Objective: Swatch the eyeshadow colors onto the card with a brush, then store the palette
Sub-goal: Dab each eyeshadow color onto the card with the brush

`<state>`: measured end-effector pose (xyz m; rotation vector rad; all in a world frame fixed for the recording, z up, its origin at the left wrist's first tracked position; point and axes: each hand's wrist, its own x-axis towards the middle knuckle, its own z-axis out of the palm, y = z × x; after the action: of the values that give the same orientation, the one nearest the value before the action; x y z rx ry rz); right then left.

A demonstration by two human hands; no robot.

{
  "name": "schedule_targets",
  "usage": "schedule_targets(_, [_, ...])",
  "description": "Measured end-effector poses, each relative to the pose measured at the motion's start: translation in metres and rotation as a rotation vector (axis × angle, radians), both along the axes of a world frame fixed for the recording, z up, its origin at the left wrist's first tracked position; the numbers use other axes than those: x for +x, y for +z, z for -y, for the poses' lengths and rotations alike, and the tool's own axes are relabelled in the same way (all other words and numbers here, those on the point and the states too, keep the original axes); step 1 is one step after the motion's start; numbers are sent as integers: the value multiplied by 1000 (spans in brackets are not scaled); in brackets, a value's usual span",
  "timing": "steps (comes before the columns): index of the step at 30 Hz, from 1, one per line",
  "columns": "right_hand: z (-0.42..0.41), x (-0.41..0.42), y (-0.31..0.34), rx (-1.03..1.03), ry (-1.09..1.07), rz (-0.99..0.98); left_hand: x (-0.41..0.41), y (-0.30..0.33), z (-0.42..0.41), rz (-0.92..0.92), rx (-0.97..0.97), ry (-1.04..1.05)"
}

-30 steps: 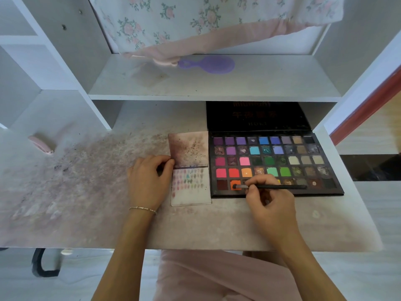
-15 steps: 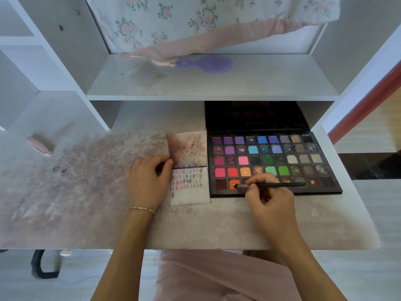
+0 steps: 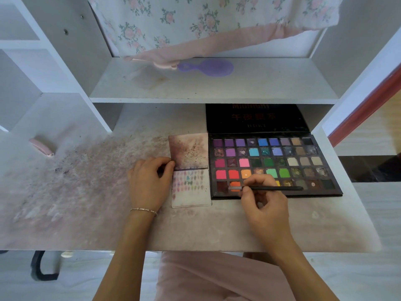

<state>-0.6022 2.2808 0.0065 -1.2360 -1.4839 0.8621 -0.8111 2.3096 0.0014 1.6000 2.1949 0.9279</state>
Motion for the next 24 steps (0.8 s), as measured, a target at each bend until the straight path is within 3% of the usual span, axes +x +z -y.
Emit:
schedule_targets(11, [9, -49, -7, -114, 252, -12, -1, -1, -1, -10, -15, -15])
schedule_targets(24, [6, -52, -3, -164, 242, 13, 0, 0, -1, -16, -14, -7])
